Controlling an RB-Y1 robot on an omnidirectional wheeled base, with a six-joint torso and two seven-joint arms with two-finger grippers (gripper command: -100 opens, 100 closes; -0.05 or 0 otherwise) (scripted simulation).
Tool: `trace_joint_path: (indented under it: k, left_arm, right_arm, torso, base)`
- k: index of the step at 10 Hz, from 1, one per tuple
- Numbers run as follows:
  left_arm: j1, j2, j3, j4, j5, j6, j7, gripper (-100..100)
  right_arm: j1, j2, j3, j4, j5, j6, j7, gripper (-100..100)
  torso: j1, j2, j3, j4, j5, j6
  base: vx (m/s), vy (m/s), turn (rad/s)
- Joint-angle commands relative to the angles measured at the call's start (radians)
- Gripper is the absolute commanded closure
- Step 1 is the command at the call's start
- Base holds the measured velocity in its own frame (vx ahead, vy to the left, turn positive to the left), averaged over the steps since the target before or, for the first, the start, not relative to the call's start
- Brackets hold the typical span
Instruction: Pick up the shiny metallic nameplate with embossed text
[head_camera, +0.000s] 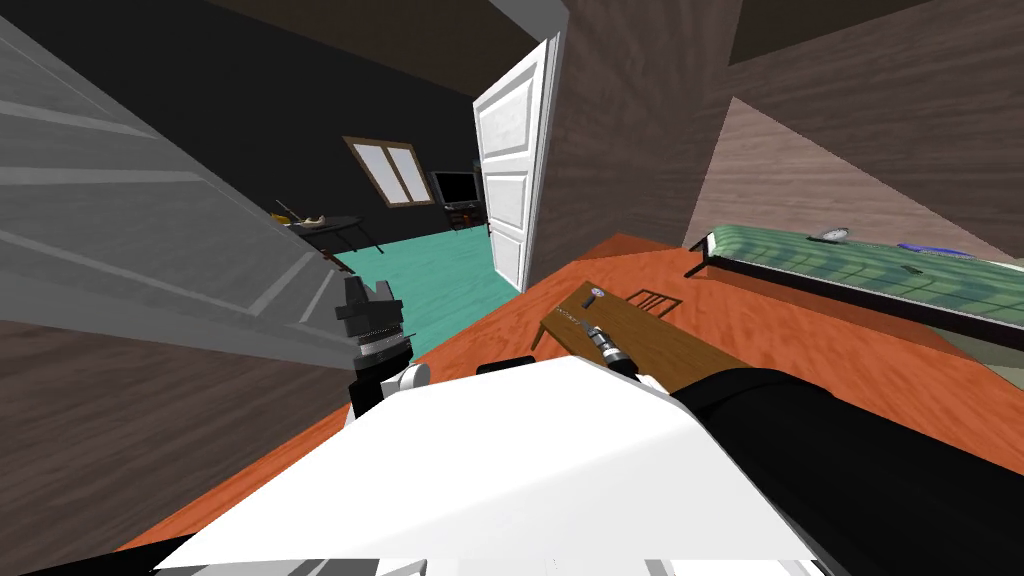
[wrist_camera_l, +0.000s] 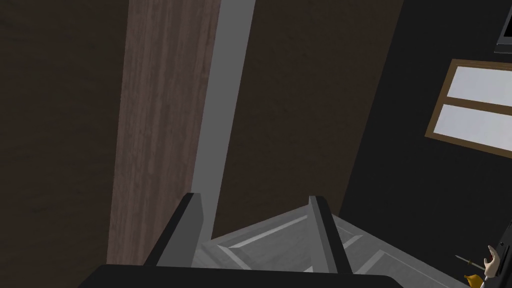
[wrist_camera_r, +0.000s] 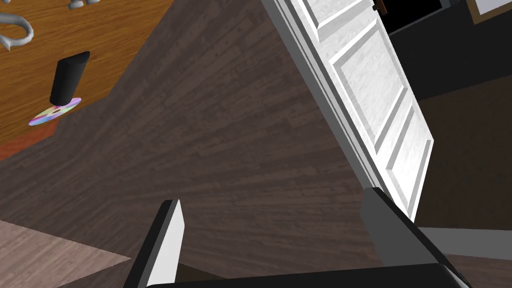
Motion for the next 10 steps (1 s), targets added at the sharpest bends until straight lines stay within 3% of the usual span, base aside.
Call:
trace_joint_path:
  k: [1, 4, 7, 9, 10]
  left_arm:
    - [0.000, 0.000, 0.000, 0.000, 0.000, 0.000, 0.000, 0]
    - [0.000, 0.000, 0.000, 0.000, 0.000, 0.000, 0.000, 0]
    - [0.000, 0.000, 0.000, 0.000, 0.000, 0.000, 0.000, 0]
    - [0.000, 0.000, 0.000, 0.000, 0.000, 0.000, 0.000, 0]
    - [0.000, 0.000, 0.000, 0.000, 0.000, 0.000, 0.000, 0]
  right_arm:
    - [-0.004, -0.021, -0.017, 0.050, 0.034, -0.004, 0.012, -100]
    - [0.001, -0.039, -0.034, 0.133, 0.069, -0.008, 0.023, -100]
    - [0.009, -0.072, -0.064, 0.229, 0.143, -0.023, 0.040, -100]
    - [0.009, -0.072, -0.064, 0.265, 0.143, -0.023, 0.040, -100]
    - [0.013, -0.086, -0.078, 0.296, 0.182, -0.033, 0.046, -100]
  torso:
    - [0.000, 0.000, 0.000, 0.000, 0.000, 0.000]
    - [0.000, 0.000, 0.000, 0.000, 0.000, -0.001]
    - [-0.001, 0.000, 0.000, 0.000, 0.000, 0.000]
    - [-0.001, -0.001, 0.000, 0.000, 0.000, 0.000]
    - [0.000, -0.001, 0.000, 0.000, 0.000, 0.000]
  base:
    - [-0.003, 0.003, 0.342]
    - [-0.001, -0.012, 0.256]
    - [0.002, -0.014, 0.293]
    - [0.003, -0.014, 0.079]
    - [0.002, -0.003, 0.355]
